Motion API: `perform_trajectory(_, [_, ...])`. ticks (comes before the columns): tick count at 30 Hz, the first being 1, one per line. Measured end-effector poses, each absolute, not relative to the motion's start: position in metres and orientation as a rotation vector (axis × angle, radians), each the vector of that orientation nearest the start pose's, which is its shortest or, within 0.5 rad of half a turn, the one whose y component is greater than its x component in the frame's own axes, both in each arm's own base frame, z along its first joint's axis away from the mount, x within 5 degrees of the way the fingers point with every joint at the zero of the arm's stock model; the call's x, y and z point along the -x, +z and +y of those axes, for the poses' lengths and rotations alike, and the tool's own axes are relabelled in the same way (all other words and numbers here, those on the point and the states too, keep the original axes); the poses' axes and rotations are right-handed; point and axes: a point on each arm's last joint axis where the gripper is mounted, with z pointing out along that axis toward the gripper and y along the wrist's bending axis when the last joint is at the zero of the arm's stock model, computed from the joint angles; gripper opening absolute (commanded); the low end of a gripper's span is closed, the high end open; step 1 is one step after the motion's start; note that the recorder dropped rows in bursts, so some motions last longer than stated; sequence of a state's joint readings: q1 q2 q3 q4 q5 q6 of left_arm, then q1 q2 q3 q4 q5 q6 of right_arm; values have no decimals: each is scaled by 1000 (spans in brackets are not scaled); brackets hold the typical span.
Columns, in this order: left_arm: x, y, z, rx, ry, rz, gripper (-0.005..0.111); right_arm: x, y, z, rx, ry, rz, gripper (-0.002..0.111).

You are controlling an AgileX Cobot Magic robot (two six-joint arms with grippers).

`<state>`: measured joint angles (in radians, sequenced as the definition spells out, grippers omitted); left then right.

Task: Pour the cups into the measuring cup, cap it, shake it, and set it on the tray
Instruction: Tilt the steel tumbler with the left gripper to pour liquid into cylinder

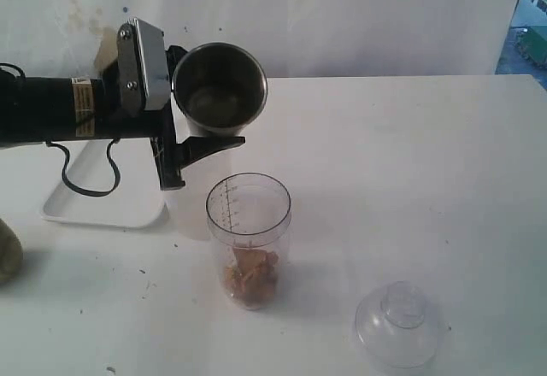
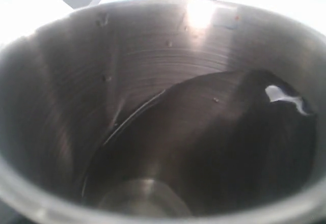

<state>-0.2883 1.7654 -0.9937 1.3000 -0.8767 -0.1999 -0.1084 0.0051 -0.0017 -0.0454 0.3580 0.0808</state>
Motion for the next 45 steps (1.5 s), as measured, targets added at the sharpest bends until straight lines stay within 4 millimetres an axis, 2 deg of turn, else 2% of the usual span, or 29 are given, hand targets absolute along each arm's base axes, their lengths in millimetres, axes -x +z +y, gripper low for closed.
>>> perform_trajectory(29, [-323,228,-166,-1590,-169,915,0,-53,181,-7,-148,-62,1839,1])
perform_trajectory(39, [-323,228,-166,-1596,-156,901,0,-53,181,-7,-148,-62,1839,1])
perform_trajectory(45, [-322,238,-165,-1568,-136,898,0,-53,181,-7,-148,-62,1839,1])
